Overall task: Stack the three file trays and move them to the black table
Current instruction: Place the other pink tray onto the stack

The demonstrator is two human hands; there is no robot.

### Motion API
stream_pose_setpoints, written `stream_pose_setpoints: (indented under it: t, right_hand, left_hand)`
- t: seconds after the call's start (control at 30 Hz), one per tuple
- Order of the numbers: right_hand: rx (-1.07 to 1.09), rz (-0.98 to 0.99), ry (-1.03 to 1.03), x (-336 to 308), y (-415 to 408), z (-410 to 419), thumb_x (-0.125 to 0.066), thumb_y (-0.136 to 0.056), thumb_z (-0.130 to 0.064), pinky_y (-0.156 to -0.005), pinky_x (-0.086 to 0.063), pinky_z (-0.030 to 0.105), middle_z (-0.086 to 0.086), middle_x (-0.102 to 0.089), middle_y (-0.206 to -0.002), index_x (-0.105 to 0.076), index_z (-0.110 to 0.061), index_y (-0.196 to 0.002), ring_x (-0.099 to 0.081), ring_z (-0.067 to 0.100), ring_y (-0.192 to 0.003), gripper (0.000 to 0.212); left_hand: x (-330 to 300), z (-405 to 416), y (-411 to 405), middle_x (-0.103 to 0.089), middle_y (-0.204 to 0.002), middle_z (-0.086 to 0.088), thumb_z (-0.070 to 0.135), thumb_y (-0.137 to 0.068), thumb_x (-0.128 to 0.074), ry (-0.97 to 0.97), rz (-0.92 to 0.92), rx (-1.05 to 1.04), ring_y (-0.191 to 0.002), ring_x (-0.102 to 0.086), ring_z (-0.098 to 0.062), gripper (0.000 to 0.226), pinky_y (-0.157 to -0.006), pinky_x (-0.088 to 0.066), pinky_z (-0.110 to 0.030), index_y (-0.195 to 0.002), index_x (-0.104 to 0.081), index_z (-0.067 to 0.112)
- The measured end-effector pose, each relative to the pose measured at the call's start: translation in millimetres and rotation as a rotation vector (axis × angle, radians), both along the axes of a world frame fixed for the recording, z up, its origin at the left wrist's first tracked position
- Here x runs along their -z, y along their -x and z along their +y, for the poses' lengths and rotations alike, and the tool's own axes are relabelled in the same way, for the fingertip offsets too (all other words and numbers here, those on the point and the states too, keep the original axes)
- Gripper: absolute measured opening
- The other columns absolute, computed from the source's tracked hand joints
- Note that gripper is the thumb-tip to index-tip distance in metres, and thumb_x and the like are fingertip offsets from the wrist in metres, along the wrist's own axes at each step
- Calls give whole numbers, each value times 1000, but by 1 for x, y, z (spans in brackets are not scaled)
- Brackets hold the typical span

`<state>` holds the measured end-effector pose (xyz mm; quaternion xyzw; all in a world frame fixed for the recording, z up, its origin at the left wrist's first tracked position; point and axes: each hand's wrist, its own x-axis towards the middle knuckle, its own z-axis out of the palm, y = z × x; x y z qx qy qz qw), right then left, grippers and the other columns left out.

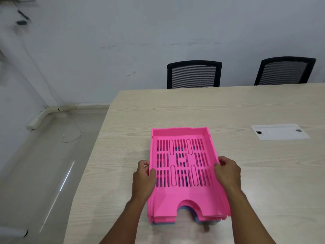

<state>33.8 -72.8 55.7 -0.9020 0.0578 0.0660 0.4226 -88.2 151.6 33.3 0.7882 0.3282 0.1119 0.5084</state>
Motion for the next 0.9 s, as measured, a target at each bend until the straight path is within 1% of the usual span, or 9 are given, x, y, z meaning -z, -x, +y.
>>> stream_pose_setpoints:
  t: [0.2,0.27,0.33,0.47,0.57,0.63,0.73,0.83,0.9]
  right_hand:
    - [-1,-13,-13,5,2,1,-50,-89,-3,-57,-42,25,2,-65,-79,-74,-9,-105,-59,20,-66,30]
    - [-11,-15,-8,7,2,1,-50,-88,-4,-59,-46,28,3,-69,-79,-74,-9,-101,-62,24,-69,27]
    - [-12,-15,-6,9,2,0,-51,-88,-5,-60,-48,29,3,-70,-78,-74,-10,-98,-64,26,-70,26]
    - [-4,-4,-11,14,-1,0,-50,-90,-6,-57,-42,24,0,-68,-79,-74,-13,-105,-60,18,-66,30]
    - [-23,14,-5,18,-5,-1,-50,-91,-10,-56,-42,24,2,-71,-82,-74,-14,-108,-62,17,-68,30]
    - [-42,68,-21,22,-7,-3,-52,-94,-20,-64,-46,26,6,-72,-94,-71,-13,-115,-63,21,-77,29]
    - [-32,278,-125,37,-11,-11,-58,-88,-48,-92,-54,43,12,-71,-115,-65,-11,-125,-66,30,-99,53]
    - [-48,544,-399,45,-13,-18,-60,-85,-56,-95,-54,53,16,-76,-105,-68,-8,-118,-72,35,-94,59]
    - [-91,644,-533,45,-13,-22,-57,-89,-54,-94,-54,49,17,-77,-101,-71,-7,-115,-72,33,-87,55]
  left_hand:
    - [4,4,0,-61,-74,16,7,-94,-54,-12,-6,-9,-75,-70,-33,13,-59,-54,-37,-103,-52,16]
    - [8,8,1,-67,-86,10,8,-92,-56,9,3,-41,-74,-68,-24,14,-61,-53,-32,-104,-55,14]
    - [11,10,2,-69,-99,0,9,-91,-58,31,10,-56,-83,-68,-14,14,-67,-55,-28,-103,-55,17]
    - [15,7,3,-71,-97,0,10,-92,-56,12,-8,-55,-84,-69,-12,10,-62,-52,-24,-98,-54,18]
    - [17,6,3,-71,-96,2,12,-92,-57,17,-23,-64,-95,-70,-19,8,-70,-56,-31,-97,-55,18]
    - [14,6,2,-70,-101,2,17,-92,-59,32,-29,-58,-105,-67,-19,9,-82,-57,-35,-101,-56,18]
    - [18,12,-5,-61,-129,-4,44,-88,-64,174,64,-29,-123,-57,-24,43,-99,-50,-42,-121,-50,21]
    - [44,28,-13,-57,-136,-6,80,-64,-62,461,205,-16,-119,-59,-31,93,-101,-48,-55,-136,-43,25]
    - [63,35,-17,-65,-132,-7,83,-59,-64,611,220,27,-117,-62,-33,95,-103,-44,-60,-135,-52,26]
